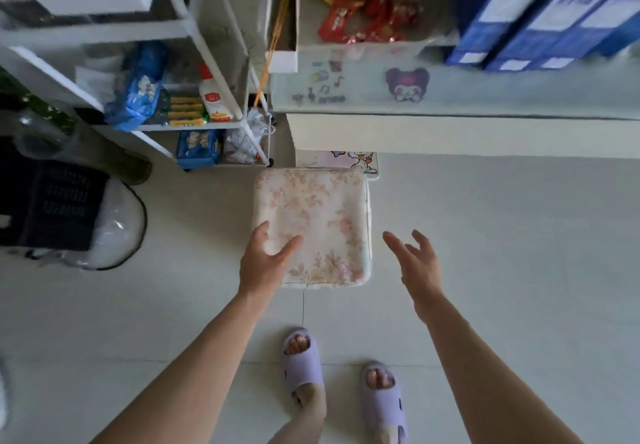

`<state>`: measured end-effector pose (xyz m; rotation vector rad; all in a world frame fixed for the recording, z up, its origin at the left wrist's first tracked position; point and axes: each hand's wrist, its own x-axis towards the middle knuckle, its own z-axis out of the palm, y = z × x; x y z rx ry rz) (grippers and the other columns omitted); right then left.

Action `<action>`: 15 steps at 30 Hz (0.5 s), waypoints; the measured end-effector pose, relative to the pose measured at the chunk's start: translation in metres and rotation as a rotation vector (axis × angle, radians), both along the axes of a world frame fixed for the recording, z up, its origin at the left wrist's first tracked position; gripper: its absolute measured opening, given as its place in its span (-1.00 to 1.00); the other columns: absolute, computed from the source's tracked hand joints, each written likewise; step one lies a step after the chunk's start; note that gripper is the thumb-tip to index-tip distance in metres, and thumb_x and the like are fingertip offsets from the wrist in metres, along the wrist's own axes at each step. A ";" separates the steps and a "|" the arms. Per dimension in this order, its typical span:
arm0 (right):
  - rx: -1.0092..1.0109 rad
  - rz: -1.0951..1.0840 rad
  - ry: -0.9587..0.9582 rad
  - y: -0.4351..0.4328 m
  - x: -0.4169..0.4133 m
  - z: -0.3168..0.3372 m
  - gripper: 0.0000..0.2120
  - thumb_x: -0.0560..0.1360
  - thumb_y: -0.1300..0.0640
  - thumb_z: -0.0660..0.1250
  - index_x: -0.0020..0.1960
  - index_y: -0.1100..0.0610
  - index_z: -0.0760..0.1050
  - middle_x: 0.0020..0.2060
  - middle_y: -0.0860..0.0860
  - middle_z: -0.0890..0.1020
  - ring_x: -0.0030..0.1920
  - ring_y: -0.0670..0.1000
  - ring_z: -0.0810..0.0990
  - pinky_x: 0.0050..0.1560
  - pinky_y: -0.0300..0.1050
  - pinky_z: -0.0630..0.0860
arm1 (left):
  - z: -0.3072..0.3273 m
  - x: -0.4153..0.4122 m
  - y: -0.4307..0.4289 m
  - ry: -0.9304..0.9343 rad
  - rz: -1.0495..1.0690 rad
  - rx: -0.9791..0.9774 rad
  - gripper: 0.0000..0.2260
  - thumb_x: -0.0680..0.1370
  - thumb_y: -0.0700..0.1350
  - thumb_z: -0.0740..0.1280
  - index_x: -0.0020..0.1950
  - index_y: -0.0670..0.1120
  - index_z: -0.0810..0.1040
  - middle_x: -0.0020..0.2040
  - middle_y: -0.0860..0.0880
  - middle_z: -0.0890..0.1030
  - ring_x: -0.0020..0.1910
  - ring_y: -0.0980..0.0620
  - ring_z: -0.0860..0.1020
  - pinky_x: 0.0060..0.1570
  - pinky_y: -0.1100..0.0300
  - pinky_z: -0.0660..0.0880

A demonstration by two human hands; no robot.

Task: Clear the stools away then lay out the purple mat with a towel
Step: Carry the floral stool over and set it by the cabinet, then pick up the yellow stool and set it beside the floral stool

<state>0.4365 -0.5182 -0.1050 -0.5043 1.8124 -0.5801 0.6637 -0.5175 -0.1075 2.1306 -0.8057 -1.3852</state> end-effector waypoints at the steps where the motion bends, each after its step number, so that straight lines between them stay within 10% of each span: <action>1: -0.007 -0.035 -0.012 0.010 -0.008 0.019 -0.27 0.41 -0.14 0.43 0.48 0.00 0.23 0.37 0.13 0.43 0.28 0.11 0.47 0.33 0.12 0.39 | 0.019 -0.011 0.003 0.003 -0.016 0.002 -0.33 0.41 0.10 0.47 0.44 -0.01 0.31 0.40 -0.07 0.41 0.36 -0.06 0.38 0.36 -0.03 0.32; 15: -0.156 -0.524 -0.001 0.214 -0.206 0.204 -0.39 0.44 -0.14 0.39 0.41 0.04 0.33 0.29 0.13 0.51 0.25 0.10 0.51 0.30 0.12 0.42 | 0.187 -0.279 0.112 0.134 -0.516 -0.074 -0.42 0.43 -0.01 0.48 0.38 -0.10 0.38 0.31 -0.19 0.48 0.26 -0.08 0.49 0.25 0.13 0.39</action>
